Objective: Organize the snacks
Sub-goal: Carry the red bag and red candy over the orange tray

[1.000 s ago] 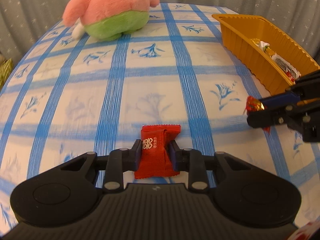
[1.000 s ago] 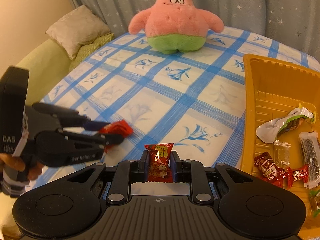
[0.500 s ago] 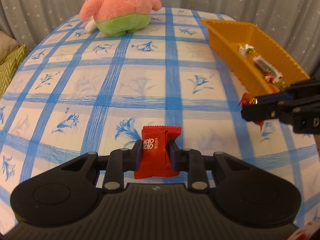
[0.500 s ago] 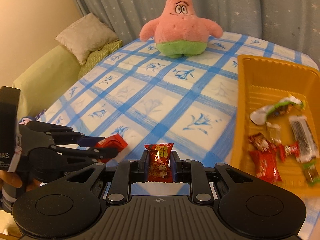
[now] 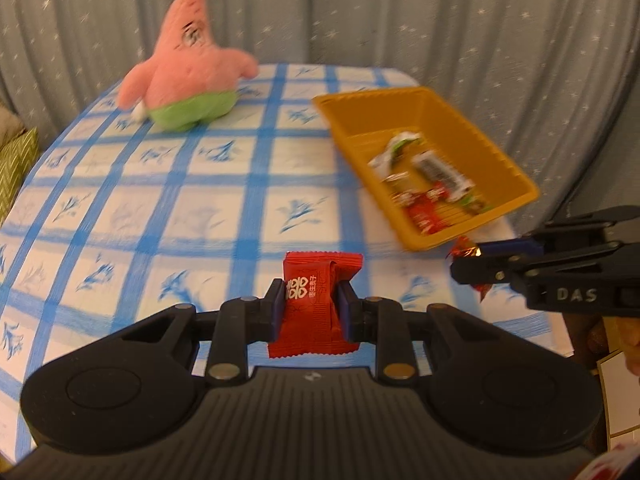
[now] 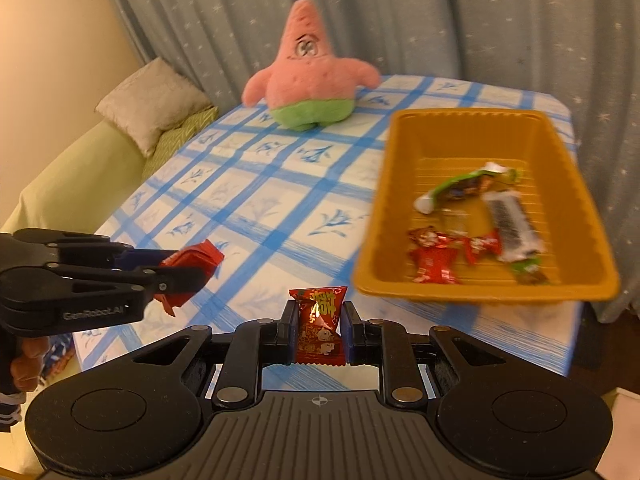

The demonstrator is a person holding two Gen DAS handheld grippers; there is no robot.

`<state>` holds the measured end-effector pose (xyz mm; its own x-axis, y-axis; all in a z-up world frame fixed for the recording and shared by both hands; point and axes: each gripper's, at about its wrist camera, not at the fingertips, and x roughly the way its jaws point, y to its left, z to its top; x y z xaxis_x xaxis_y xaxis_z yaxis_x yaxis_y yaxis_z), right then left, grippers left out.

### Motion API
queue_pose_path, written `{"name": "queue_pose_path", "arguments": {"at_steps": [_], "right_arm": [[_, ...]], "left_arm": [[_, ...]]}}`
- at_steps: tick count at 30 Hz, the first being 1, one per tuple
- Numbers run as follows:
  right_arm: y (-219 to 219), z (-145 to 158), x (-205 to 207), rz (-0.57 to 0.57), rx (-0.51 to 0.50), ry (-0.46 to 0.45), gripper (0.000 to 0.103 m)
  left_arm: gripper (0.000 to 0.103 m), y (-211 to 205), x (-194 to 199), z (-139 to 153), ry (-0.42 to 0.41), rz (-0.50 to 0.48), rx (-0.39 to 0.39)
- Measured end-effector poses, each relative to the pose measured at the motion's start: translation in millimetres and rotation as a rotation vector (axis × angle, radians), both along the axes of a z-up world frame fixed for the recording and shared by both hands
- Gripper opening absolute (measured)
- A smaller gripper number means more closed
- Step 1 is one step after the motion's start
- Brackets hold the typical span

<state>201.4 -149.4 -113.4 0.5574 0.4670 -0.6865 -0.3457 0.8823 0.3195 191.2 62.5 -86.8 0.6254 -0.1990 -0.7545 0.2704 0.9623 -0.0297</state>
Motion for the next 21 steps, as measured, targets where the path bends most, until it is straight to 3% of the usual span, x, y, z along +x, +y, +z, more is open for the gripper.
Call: {"name": "queue_pose_path", "arguments": {"at_steps": [10,21], "right_arm": [[-66.0,20.5,-7.4,-0.114,0.001,-0.047,0.022],[-113.6,37.6,30.6,-0.177,-0.003,-0.102,0.022]], "left_arm": [[0.025,-63.3,5.2,26.0,-0.072,-0.067,-0.021],[0.025,-109.8,49.9,36.7,-0.118,-0.066,-0.005]]}}
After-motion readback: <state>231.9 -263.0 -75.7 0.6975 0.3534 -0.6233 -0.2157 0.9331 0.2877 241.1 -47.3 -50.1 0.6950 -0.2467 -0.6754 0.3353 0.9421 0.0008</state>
